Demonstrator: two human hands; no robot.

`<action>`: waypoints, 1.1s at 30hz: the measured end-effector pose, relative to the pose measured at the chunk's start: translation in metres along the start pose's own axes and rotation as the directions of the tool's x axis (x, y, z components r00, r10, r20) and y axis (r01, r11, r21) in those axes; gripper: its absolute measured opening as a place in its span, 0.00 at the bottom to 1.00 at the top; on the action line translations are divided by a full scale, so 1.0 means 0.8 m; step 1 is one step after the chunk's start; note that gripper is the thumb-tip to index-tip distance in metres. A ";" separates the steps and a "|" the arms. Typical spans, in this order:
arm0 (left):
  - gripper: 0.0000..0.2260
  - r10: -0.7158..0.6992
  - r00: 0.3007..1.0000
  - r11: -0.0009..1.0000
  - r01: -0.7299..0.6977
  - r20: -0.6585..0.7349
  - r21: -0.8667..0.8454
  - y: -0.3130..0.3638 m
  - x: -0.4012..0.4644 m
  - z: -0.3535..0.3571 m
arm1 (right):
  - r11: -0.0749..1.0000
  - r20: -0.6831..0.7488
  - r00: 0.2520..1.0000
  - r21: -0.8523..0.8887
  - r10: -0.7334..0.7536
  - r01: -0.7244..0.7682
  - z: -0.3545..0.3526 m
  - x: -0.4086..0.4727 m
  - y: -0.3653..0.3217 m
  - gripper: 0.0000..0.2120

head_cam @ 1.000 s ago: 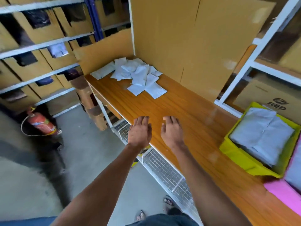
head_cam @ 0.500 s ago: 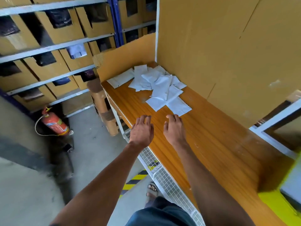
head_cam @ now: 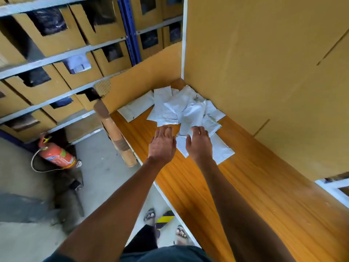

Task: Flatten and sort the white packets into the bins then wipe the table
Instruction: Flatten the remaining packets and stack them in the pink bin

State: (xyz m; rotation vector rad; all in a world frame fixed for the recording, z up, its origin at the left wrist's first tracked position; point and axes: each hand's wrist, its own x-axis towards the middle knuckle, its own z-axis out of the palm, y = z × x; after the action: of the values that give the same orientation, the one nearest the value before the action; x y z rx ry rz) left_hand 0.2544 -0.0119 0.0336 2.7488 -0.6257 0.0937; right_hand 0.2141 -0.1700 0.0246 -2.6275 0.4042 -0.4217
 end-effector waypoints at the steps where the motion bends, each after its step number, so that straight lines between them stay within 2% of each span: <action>1: 0.20 -0.001 1.000 1.000 0.001 0.012 0.007 -0.007 0.016 0.002 | 1.000 -0.002 1.000 -0.003 0.011 -0.011 0.009 0.014 -0.001 0.16; 5: 0.21 0.011 0.999 1.000 -0.011 0.033 0.012 -0.037 0.082 0.015 | 0.998 -0.003 0.999 -0.044 0.052 -0.052 0.042 0.069 -0.009 0.21; 9: 0.20 0.065 0.996 0.998 -0.065 0.058 0.007 -0.059 0.156 0.028 | 0.983 0.021 0.987 -0.102 0.157 -0.154 0.073 0.124 -0.016 0.27; 13: 0.19 0.179 0.983 0.984 -0.180 0.029 0.018 -0.076 0.223 0.038 | 0.944 0.132 0.950 -0.212 0.285 -0.254 0.096 0.171 -0.017 0.34; 16: 0.18 0.235 0.972 0.972 -0.235 0.022 -0.009 -0.078 0.269 0.049 | 0.934 0.186 0.928 -0.217 0.323 -0.282 0.112 0.186 -0.013 0.40; 20: 0.20 0.306 0.951 0.952 -0.306 0.054 -0.015 -0.072 0.320 0.055 | 0.909 0.201 0.904 -0.269 0.378 -0.320 0.132 0.191 0.001 0.40; 23: 0.22 0.349 0.933 0.937 -0.350 0.085 -0.008 -0.068 0.348 0.062 | 0.870 0.135 0.879 -0.270 0.457 -0.412 0.140 0.186 0.014 0.40; 26: 0.27 0.366 0.910 0.928 -0.373 0.194 0.000 -0.059 0.366 0.072 | 0.838 0.044 0.868 -0.288 0.495 -0.464 0.146 0.179 0.021 0.41; 29: 0.33 0.354 0.869 0.926 -0.377 0.345 -0.001 -0.049 0.379 0.087 | 0.824 0.017 0.861 -0.301 0.508 -0.480 0.152 0.179 0.025 0.41; 33: 0.35 0.320 0.838 0.931 -0.363 0.442 0.015 -0.049 0.391 0.106 | 0.819 -0.021 0.864 -0.310 0.502 -0.483 0.160 0.180 0.028 0.39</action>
State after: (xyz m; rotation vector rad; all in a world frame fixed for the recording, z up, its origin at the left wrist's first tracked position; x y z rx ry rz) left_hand 0.5531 -0.1341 -0.0168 2.7302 -1.2631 -0.4335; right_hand 0.3856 -0.1905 -0.0626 -2.6699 1.1824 -0.1053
